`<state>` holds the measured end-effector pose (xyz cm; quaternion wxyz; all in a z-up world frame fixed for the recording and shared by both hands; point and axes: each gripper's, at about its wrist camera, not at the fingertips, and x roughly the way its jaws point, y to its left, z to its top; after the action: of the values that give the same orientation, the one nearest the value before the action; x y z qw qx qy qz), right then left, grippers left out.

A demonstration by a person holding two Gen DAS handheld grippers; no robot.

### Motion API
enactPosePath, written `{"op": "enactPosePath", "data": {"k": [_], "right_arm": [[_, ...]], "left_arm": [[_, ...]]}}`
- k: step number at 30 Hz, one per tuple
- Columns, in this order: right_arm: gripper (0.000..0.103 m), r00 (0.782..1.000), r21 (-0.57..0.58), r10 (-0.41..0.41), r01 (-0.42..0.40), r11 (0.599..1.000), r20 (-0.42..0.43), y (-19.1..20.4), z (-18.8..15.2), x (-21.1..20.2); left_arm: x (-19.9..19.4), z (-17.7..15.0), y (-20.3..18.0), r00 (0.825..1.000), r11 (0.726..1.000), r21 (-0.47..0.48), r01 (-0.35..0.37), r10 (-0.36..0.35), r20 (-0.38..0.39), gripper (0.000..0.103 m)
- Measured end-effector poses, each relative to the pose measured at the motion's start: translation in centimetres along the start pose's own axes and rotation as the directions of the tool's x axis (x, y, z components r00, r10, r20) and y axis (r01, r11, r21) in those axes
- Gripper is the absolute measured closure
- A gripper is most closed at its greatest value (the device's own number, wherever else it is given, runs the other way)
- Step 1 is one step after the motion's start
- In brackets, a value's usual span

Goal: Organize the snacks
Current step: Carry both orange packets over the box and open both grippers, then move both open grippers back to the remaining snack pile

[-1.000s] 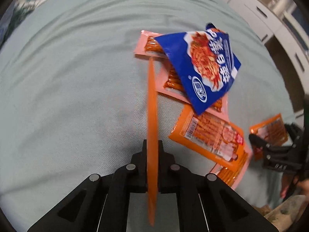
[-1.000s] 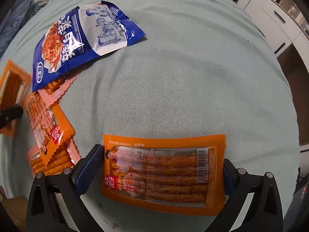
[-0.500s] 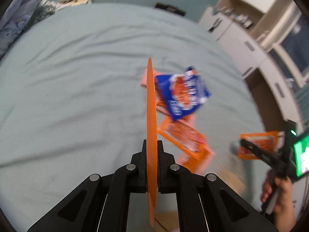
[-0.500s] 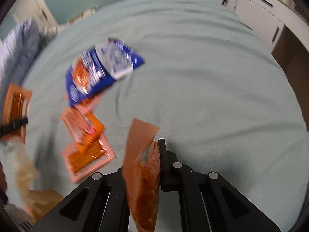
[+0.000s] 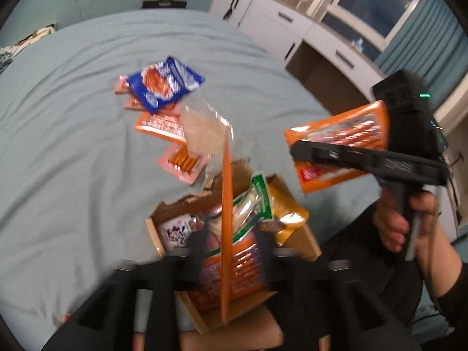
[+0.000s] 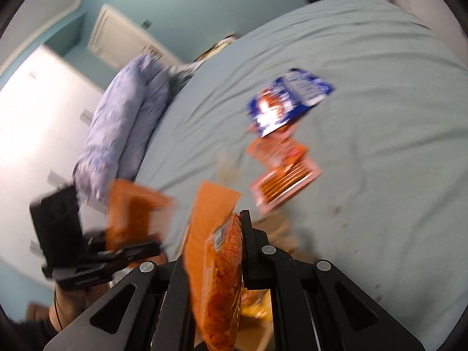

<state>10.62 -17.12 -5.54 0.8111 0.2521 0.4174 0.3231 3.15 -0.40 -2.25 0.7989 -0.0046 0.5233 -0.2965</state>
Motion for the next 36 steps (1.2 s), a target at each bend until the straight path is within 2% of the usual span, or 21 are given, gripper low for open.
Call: {"op": "enactPosePath", "data": {"k": [1,4,8,10,11,12,15,16,19,21,22,23,24,26,28,32,34,36], "right_arm": [[0.099,1.0,-0.02,0.008,-0.008,1.0,-0.007,0.4,-0.2,0.1],[0.099,0.997,-0.028,0.062,-0.063,0.998,-0.045,1.2,-1.1,0.5],[0.098,0.99,-0.058,0.081,-0.088,0.994,-0.118,1.5,-1.2,2.3],[0.098,0.984,-0.108,0.067,-0.086,0.99,-0.164,2.4,-1.3,2.8],[0.097,0.983,-0.138,0.024,-0.05,0.989,-0.18,3.0,-1.2,3.5],[0.09,0.983,-0.156,-0.033,0.004,0.988,-0.179,3.2,-1.0,4.0],[0.044,0.972,-0.124,-0.19,0.173,0.977,-0.141,1.9,-0.3,5.2],[0.043,0.969,-0.099,-0.213,0.202,0.974,-0.126,1.5,0.0,5.1],[0.043,0.98,-0.022,-0.194,0.194,0.981,-0.036,0.3,1.3,3.4],[0.043,0.976,0.039,-0.212,0.21,0.977,0.056,-0.8,1.9,1.2],[0.043,0.965,0.081,-0.239,0.231,0.969,0.109,-1.6,2.2,0.1],[0.043,0.942,0.128,-0.293,0.274,0.953,0.162,-2.4,2.4,-1.0],[0.042,0.905,0.172,-0.372,0.341,0.924,0.206,-3.1,2.6,-1.9],[0.04,0.853,0.191,-0.468,0.432,0.882,0.231,-3.6,3.0,-2.2],[0.04,0.826,0.162,-0.53,0.506,0.847,0.194,-3.7,3.4,-1.2],[0.04,0.827,0.081,-0.545,0.539,0.838,0.136,-3.1,4.0,1.2],[0.04,0.815,0.058,-0.563,0.561,0.826,0.135,-2.7,4.5,1.6],[0.041,0.817,0.059,-0.56,0.558,0.828,0.139,-2.0,4.0,0.7]], "left_arm": [[0.4,0.3,0.1,1.0,1.0,-0.002,-0.016,0.016,-0.002,0.039],[0.3,0.6,1.0,0.999,0.999,-0.038,-0.038,0.038,0.013,0.035],[-1.0,0.2,2.9,0.993,0.989,-0.128,-0.078,0.089,0.081,0.031],[-1.3,0.2,4.1,0.991,0.98,-0.185,-0.077,0.095,0.092,0.031],[-1.2,0.2,4.4,0.991,0.977,-0.198,-0.077,0.096,0.091,0.031],[-1.1,0.1,4.9,0.991,0.973,-0.218,-0.078,0.099,0.089,0.031],[-0.7,0.2,5.3,0.991,0.969,-0.233,-0.083,0.104,0.079,0.031],[-0.7,0.2,5.2,0.991,0.969,-0.229,-0.088,0.108,0.077,0.031],[-0.7,0.3,4.7,0.989,0.973,-0.203,-0.105,0.123,0.078,0.031],[-0.7,0.3,4.4,0.988,0.975,-0.191,-0.115,0.131,0.076,0.031],[-0.6,0.3,4.3,0.988,0.975,-0.185,-0.125,0.14,0.072,0.031],[-0.4,0.3,4.2,0.986,0.974,-0.181,-0.139,0.153,0.064,0.031],[-0.2,0.3,4.2,0.984,0.971,-0.178,-0.156,0.168,0.053,0.031],[0.1,0.3,4.1,0.98,0.967,-0.174,-0.186,0.195,0.036,0.031],[0.4,0.4,4.1,0.974,0.961,-0.17,-0.216,0.223,0.023,0.031],[0.3,0.3,4.3,0.968,0.954,-0.178,-0.241,0.249,0.023,0.031],[-0.3,0.1,4.4,0.963,0.948,-0.187,-0.255,0.267,0.041,0.031],[-0.9,0.1,4.5,0.958,0.945,-0.197,-0.263,0.28,0.063,0.029]]}}
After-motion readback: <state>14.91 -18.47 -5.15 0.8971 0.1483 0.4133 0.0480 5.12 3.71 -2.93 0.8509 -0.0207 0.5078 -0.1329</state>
